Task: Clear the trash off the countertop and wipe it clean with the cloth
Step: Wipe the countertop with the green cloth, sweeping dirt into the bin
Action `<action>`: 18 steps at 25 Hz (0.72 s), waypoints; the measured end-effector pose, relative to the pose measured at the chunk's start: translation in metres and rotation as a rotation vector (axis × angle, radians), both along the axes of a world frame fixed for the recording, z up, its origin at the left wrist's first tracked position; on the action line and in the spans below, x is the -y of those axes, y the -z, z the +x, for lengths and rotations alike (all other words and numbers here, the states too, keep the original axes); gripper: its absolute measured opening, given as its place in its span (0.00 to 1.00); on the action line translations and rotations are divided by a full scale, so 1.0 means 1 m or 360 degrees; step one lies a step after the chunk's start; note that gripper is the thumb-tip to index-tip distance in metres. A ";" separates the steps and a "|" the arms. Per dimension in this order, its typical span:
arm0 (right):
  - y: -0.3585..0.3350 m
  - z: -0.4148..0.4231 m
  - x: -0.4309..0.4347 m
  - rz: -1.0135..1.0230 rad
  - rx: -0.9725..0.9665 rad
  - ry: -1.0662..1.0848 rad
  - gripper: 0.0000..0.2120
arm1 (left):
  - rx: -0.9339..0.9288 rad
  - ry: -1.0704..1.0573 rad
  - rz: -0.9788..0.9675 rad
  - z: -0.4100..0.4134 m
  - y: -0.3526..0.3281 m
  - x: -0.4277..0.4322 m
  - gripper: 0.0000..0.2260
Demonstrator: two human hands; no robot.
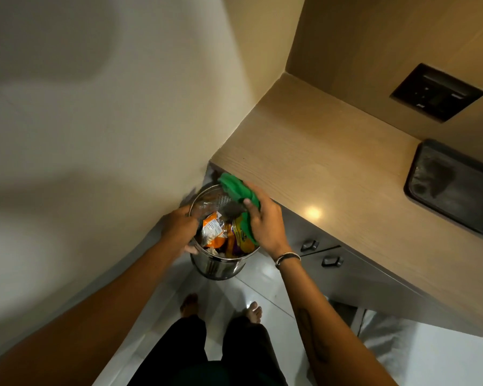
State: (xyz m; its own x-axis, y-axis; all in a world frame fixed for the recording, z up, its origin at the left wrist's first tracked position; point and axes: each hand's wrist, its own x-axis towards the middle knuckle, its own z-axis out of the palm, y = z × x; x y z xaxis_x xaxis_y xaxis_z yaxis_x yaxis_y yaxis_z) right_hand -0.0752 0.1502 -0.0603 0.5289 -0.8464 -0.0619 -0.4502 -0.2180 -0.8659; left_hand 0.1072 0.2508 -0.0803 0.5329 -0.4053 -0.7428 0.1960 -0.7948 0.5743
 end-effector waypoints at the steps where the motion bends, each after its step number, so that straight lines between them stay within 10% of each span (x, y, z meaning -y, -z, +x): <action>1: -0.009 -0.006 0.005 0.0080 0.0123 0.0130 0.21 | -0.0022 -0.0010 -0.0010 0.000 0.000 0.001 0.09; 5: -0.038 -0.058 0.035 -0.0151 0.0301 0.0663 0.22 | -0.0051 -0.0010 -0.0012 -0.003 0.007 0.004 0.11; 9: -0.023 -0.120 0.044 -0.0432 -0.0231 0.1134 0.27 | -0.0050 -0.0010 -0.0033 -0.003 0.011 0.002 0.15; 12: 0.017 -0.140 0.033 -0.0245 -0.0813 0.1080 0.29 | -0.0097 -0.0023 -0.0075 0.000 0.013 0.000 0.18; 18: 0.035 -0.059 0.047 -0.0331 -0.0880 0.0865 0.34 | -0.0113 -0.0037 -0.0126 0.008 0.017 -0.001 0.15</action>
